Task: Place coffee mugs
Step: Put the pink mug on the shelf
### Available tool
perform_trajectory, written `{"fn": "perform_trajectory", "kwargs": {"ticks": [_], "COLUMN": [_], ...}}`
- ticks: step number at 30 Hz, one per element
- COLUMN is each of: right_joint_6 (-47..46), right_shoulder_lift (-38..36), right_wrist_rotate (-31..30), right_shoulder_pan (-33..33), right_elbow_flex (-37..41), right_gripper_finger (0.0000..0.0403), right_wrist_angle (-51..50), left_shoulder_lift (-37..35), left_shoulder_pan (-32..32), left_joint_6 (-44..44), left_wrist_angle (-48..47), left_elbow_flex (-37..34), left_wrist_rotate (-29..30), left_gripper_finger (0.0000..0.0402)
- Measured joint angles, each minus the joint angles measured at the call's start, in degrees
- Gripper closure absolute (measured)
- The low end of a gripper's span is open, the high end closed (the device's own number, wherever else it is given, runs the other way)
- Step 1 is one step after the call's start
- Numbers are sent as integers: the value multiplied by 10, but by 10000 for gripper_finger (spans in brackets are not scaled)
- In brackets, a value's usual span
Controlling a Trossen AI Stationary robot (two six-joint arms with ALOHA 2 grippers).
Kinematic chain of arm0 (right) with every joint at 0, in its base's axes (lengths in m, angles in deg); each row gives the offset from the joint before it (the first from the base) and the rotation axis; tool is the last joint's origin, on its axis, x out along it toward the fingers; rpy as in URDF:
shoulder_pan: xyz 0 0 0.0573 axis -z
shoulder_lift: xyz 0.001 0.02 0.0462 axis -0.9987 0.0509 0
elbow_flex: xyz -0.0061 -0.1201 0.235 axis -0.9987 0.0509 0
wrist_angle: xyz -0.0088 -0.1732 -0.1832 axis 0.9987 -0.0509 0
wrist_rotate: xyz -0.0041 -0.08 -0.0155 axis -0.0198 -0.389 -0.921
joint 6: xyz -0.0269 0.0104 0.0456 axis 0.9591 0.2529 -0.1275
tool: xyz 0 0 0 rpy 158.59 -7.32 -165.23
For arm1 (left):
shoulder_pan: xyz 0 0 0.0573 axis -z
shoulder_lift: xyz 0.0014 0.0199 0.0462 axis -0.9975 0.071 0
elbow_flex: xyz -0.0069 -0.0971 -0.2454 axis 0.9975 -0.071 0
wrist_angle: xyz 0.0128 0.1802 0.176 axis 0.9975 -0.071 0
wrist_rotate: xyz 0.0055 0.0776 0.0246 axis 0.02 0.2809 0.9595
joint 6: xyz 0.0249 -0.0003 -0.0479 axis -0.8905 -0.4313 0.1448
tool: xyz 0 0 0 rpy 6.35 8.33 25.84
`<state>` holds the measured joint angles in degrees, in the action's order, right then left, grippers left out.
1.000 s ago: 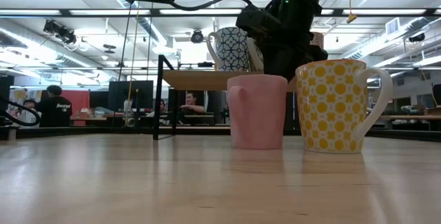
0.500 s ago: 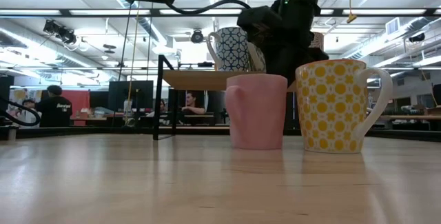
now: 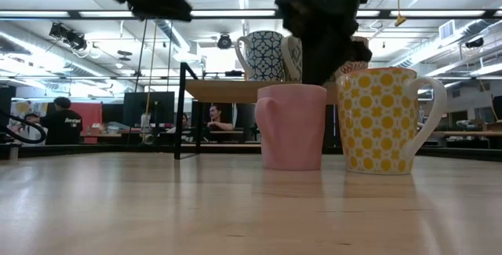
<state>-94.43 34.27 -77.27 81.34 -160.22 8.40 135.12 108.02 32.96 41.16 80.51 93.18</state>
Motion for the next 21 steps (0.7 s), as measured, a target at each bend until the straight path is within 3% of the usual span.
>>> {"fn": "perform_trajectory", "kwargs": {"ticks": [5,12,17,21], "right_joint_6": [16,62,79,80], "right_shoulder_lift": [-44,-78,-64,-36], "right_wrist_rotate": [-10,-87,-125,-117], "right_shoulder_pan": [0,-7,-13,-14], "right_elbow_flex": [0,0,0,0], "right_gripper_finger": [306,306,306,306], "right_wrist_angle": [0,-4,-19,-29], "left_shoulder_lift": [0,15,68,140], "left_shoulder_pan": [0,0,0,0], "left_joint_6": [65,95,106,110], "left_wrist_angle": [20,163,282,352], "left_elbow_flex": [-36,-110,-139,-140], "left_wrist_rotate": [-25,-34,-34,-34], "left_gripper_finger": [248,248,248,248]}}
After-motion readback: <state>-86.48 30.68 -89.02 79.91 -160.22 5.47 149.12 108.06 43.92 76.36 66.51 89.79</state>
